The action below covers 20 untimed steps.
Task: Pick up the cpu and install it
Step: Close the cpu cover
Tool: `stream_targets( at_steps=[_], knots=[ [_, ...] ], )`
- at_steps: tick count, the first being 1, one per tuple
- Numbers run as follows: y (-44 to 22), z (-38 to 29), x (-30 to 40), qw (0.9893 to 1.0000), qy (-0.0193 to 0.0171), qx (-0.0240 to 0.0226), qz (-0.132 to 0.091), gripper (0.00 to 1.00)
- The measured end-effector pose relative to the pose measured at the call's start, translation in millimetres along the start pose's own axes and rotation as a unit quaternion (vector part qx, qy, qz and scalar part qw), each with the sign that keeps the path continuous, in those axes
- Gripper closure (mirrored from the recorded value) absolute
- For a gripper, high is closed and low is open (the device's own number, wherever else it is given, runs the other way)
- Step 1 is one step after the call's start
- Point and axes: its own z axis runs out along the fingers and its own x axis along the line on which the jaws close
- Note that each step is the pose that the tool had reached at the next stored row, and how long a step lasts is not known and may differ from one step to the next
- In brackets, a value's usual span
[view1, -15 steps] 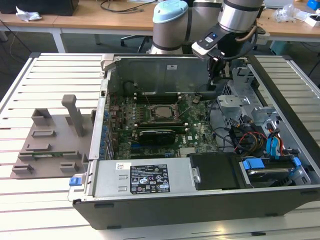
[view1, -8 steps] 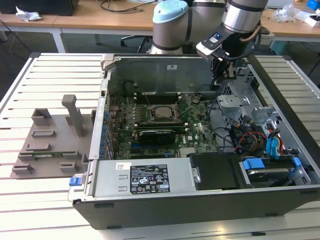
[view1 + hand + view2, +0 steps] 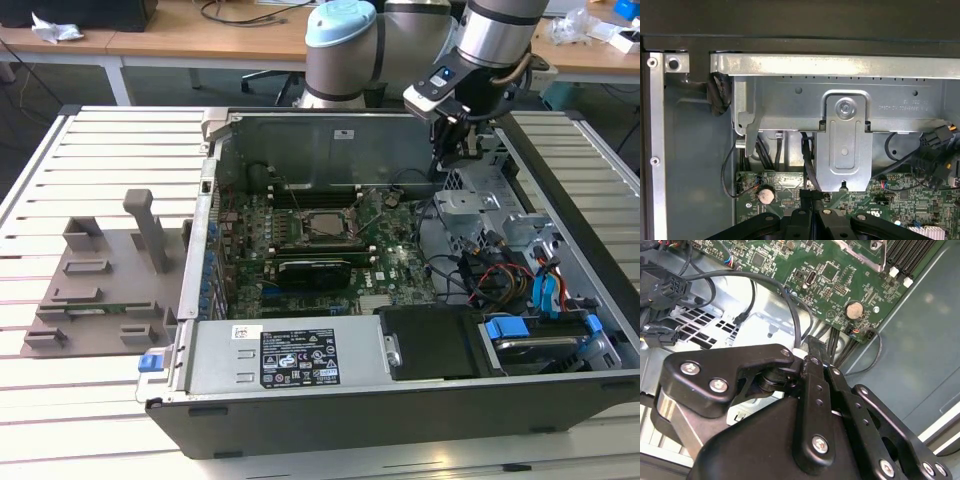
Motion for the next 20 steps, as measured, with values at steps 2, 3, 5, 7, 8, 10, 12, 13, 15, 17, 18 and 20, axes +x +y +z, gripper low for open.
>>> stream_targets(
  at_steps=[2, 3, 5, 7, 8, 10, 12, 13, 15, 17, 18, 20],
  knots=[
    [0.1, 0.0, 0.0, 1.0000, 0.0001, 0.0000, 0.000, 0.89],
    [0.1, 0.0, 0.0, 1.0000, 0.0001, 0.0000, 0.000, 0.89],
    [0.6, 0.4, -0.1, 1.0000, 0.0000, 0.0000, 0.000, 0.89],
    [1.4, 0.8, 0.0, 1.0000, 0.0001, 0.0000, 0.000, 0.89],
    [1.9, 1.1, 0.0, 1.0000, 0.0000, 0.0000, 0.000, 0.89],
    [3.7, 1.8, 0.0, 1.0000, 0.0001, 0.0000, 0.000, 0.89],
    [4.9, 2.8, 0.0, 1.0000, 0.0001, 0.0000, 0.000, 0.89],
    [5.4, 3.3, 0.0, 1.0000, 0.0001, 0.0000, 0.000, 0.89],
    [6.5, 4.4, 0.0, 1.0000, 0.0001, 0.0001, 0.000, 0.89],
    [7.7, 5.8, 0.0, 1.0000, 0.0001, 0.0001, 0.000, 0.89],
    [8.5, 6.5, 0.0, 1.0000, 0.0000, 0.0001, 0.000, 0.89],
    [10.3, 8.2, 0.0, 1.0000, 0.0000, 0.0002, 0.000, 0.89]
  ],
)
